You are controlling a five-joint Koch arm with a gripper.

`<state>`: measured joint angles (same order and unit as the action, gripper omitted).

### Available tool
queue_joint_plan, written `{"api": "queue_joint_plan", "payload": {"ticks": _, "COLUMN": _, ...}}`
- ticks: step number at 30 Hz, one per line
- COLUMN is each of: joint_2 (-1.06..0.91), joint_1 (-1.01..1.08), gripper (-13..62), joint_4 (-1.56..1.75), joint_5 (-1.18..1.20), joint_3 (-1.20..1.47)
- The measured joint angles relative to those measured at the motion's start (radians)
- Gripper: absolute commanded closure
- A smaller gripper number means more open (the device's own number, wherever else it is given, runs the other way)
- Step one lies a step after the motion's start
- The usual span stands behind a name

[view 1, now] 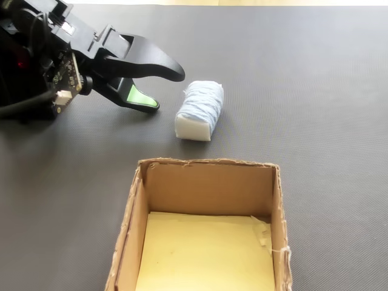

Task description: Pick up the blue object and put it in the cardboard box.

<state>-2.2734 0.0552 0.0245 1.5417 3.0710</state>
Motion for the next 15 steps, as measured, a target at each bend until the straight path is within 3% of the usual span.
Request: {"api": "queue_joint_plan", "payload": {"ticks": 15, "joint_2": 0.000, "joint_1": -0.008, "gripper": 14.9, "joint_4": 0.000, "joint_5": 0.028, "joint_3": 0.000}}
